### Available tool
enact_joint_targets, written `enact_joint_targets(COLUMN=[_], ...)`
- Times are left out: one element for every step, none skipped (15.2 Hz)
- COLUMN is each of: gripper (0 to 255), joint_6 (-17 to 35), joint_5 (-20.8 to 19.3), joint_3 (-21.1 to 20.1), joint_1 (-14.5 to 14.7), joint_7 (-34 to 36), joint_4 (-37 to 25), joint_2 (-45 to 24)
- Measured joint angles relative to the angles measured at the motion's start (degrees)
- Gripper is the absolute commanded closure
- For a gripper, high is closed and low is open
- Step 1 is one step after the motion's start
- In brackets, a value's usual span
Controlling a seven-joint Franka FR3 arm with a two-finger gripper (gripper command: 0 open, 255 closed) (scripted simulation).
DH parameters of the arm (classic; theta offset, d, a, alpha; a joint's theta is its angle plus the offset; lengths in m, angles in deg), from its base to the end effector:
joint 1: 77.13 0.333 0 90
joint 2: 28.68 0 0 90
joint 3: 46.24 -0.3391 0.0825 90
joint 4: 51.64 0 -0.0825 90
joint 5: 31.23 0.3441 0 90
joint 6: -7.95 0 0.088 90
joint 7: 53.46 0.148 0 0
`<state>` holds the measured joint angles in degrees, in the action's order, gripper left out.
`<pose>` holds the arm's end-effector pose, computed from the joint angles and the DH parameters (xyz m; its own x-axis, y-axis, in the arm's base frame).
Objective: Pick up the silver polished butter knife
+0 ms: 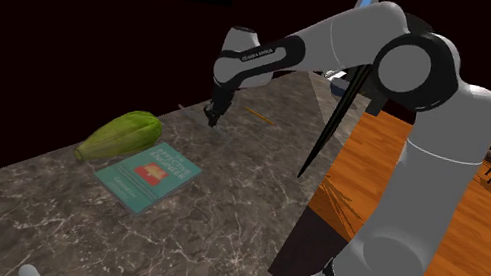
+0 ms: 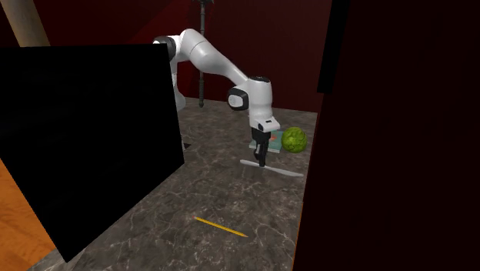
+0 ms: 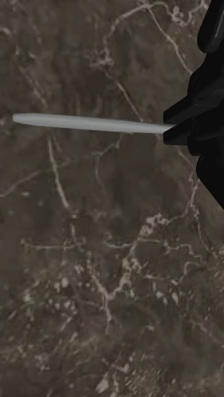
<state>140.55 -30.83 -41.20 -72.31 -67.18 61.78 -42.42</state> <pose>0.5864 0.0002 0.3622 0.9683 0.2332 0.0894 0.2307 -0.9723 0.0376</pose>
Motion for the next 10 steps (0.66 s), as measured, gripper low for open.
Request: enact_joint_targets(gripper=[255, 255, 255, 255, 255, 255, 255, 255, 255, 255], joint_6=[-0.8, -1.6, -2.2, -2.9, -3.5, -4.1, -4.8, -5.6, -6.1, -6.6], joint_5=[-0.1, -0.1, -0.1, -0.1, -0.2, -0.2, -0.3, -0.3, -0.4, -0.4], joint_3=[0.0, 0.0, 0.1, 0.1, 0.1, 0.1, 0.1, 0.1, 0.1, 0.1], joint_1=[0.0, 0.0, 0.0, 0.0, 0.0, 0.0, 0.0, 0.0, 0.0, 0.0], joint_7=[0.0, 0.0, 0.0, -0.1, -0.1, 0.0, 0.1, 0.1, 0.1, 0.1], joint_4=[-0.3, -0.8, -1.2, -1.6, -1.7, -2.0, -2.2, -2.6, -2.7, -3.2], joint_2=[0.5, 0.8, 1.0, 1.3, 1.8, 2.2, 2.6, 3.0, 3.4, 3.5])
